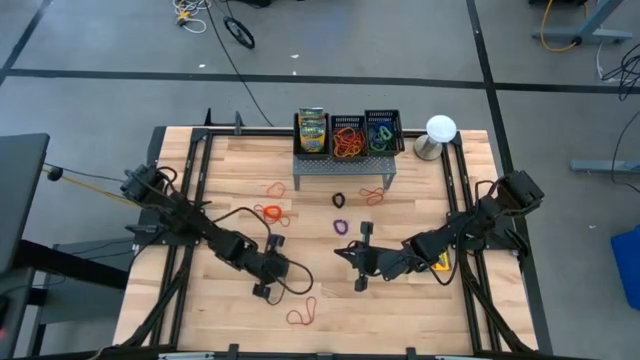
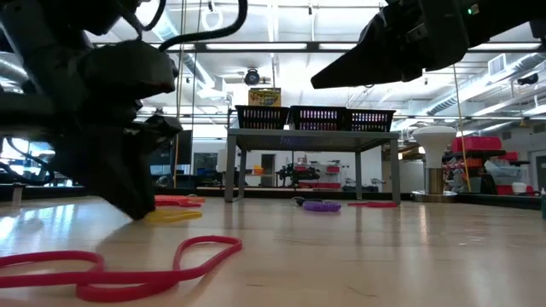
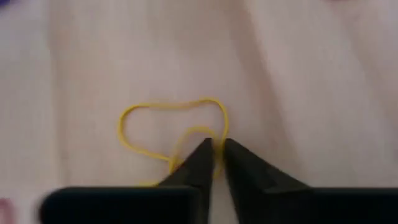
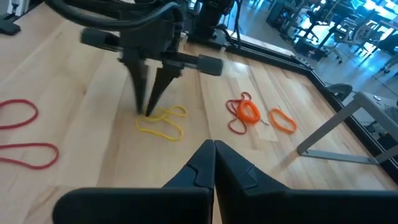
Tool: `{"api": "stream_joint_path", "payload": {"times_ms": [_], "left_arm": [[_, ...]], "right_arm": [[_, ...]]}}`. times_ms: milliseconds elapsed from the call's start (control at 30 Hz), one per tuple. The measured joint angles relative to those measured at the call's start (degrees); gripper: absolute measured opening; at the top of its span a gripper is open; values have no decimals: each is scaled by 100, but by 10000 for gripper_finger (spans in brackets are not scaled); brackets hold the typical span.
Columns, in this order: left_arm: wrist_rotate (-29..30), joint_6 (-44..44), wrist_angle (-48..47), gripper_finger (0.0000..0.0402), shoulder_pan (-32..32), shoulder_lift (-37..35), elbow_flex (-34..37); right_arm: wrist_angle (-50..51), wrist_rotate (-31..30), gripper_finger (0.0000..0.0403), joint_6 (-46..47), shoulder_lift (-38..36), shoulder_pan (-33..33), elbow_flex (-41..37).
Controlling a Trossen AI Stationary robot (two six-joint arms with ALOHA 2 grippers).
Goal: Sort rubber bands into baskets
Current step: Put the yellow rubber band into the middle black basket on the shelf
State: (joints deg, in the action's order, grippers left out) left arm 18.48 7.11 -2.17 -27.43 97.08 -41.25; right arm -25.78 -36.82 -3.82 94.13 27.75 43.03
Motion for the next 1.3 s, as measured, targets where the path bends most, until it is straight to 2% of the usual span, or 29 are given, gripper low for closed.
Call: {"api": "stream_joint_path", "payload": {"times_ms": [33, 100, 367, 467, 600, 933, 1167, 1300], "left_arm": [[73, -105, -53, 28, 23, -48, -11], [139, -200, -41, 10, 112, -169, -69], [125, -391, 369, 5, 571, -873, -154], [392, -380, 343, 5, 757, -1054, -440], [705, -728, 190, 5, 1071, -1058, -1182], [698, -1311, -43, 5, 2473, -981, -2668], [406, -1265, -76, 5, 3315, -739, -3256], [-1, -1180, -20, 5, 3730, -382, -3661]], "right_arm": [[0, 0, 6, 5, 0, 0, 0], [6, 0, 6, 14, 0, 18, 0], [178, 24, 7, 609, 6, 244, -38], [100, 21, 7, 912, 107, 330, -186], [-360, 17, 7, 1194, 310, 399, -440], [-760, -63, 7, 1344, 542, 428, -625], [-840, -63, 7, 1194, 542, 428, -621], [-828, -60, 7, 1199, 542, 428, -620]]}}
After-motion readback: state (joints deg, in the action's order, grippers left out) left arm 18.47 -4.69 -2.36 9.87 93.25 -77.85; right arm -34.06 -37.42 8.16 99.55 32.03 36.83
